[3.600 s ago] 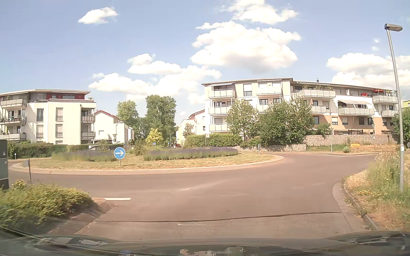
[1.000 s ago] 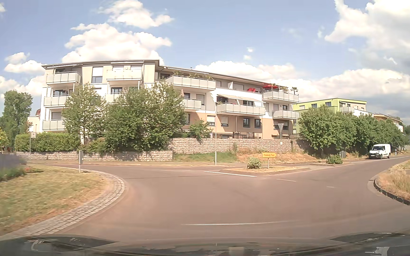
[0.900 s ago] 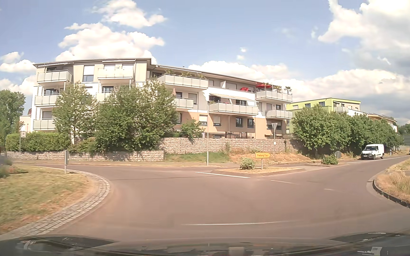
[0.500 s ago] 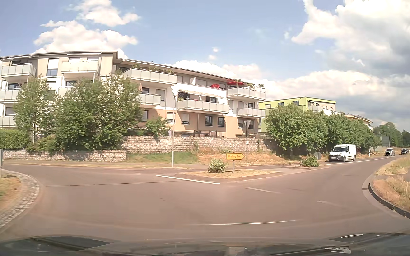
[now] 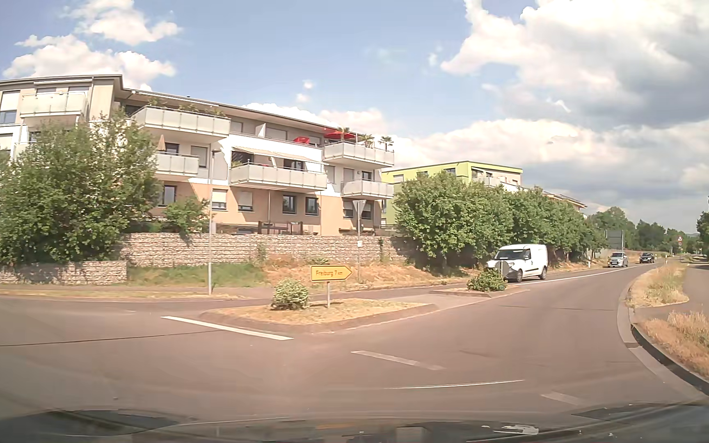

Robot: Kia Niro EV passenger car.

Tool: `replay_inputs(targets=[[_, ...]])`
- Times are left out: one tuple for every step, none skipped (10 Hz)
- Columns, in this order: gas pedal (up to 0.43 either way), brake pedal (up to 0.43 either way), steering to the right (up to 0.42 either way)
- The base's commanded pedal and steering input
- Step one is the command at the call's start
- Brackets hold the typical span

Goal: Follow the waypoints while adhering to traffic rules and regulations

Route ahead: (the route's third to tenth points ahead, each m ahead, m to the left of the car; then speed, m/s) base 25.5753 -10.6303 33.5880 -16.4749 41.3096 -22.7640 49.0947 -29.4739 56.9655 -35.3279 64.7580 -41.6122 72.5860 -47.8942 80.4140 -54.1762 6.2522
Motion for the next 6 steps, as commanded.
replay_inputs(targets=[[0.130,0.000,0.195],[0.138,0.000,0.195],[0.138,0.000,0.195],[0.150,0.000,0.195],[0.157,0.000,0.194],[0.157,0.000,0.191]])
